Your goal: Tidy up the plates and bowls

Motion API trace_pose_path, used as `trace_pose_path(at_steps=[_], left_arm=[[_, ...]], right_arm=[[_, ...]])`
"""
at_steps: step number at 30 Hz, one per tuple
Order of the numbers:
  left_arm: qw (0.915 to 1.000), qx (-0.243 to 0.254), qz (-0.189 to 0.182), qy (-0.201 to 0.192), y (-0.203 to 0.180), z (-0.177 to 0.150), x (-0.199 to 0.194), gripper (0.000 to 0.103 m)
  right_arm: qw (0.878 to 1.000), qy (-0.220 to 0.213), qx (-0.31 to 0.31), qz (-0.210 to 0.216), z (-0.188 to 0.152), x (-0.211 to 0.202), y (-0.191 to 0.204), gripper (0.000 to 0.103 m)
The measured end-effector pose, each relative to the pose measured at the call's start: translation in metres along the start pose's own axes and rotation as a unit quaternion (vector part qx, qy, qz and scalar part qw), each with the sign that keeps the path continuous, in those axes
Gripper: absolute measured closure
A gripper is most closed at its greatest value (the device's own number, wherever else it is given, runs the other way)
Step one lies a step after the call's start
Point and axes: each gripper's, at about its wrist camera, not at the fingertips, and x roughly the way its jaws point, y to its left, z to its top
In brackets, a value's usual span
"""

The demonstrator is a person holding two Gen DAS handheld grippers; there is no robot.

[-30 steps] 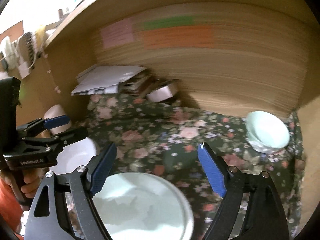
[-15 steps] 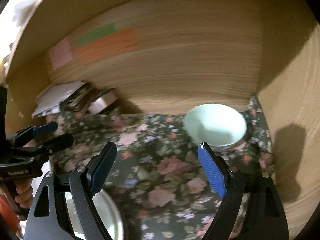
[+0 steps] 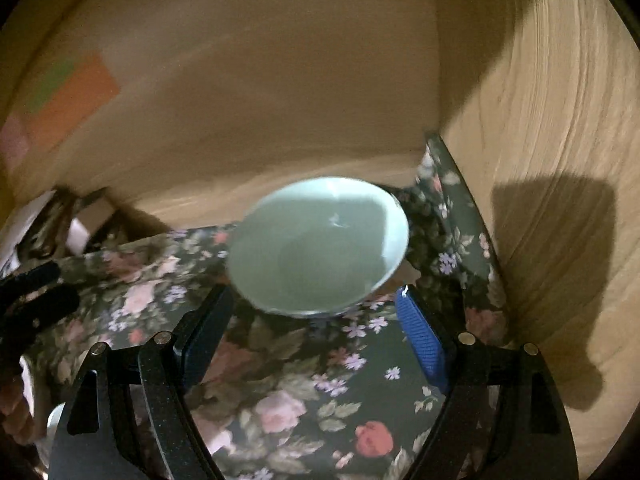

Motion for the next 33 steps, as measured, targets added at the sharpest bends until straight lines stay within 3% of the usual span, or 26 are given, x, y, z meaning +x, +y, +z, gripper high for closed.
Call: trace_pose_path(at_steps=[6,10,15,17,22,26,33], left_arm=[[0.9998,0.017,0.010,0.005,-0.014,0.007,0.027,0.015],[0.9994,0.031,0.015,0.000,-0.019,0.009,0.037,0.015],[0.9993,0.037,0.010,0.002,-0.022,0.010,0.045,0.015],[0.9993,0.036,0.007,0.002,-0.022,0.011,0.046,0.015],[0.9995,0.026,0.000,0.017,-0.021,0.012,0.050,0.015],[0.9995,0.016,-0.005,0.026,-0.018,0.012,0.050,0.015],[0.9992,0.008,-0.009,0.037,-0.015,0.011,0.050,0.015]], right_arm=[[0.998,0.020,0.053,0.001,0.005,0.022,-0.022,0.023],[0.997,0.036,0.065,-0.001,0.006,0.034,-0.031,0.045],[0.997,0.046,0.067,0.000,0.007,0.041,-0.038,0.057],[0.997,0.052,0.061,0.008,0.010,0.043,-0.037,0.065],[0.997,0.055,0.057,0.015,0.010,0.048,-0.038,0.066],[0.996,0.066,0.055,0.016,0.006,0.054,-0.038,0.072],[0.996,0.088,-0.007,0.030,-0.002,0.051,-0.013,0.084]])
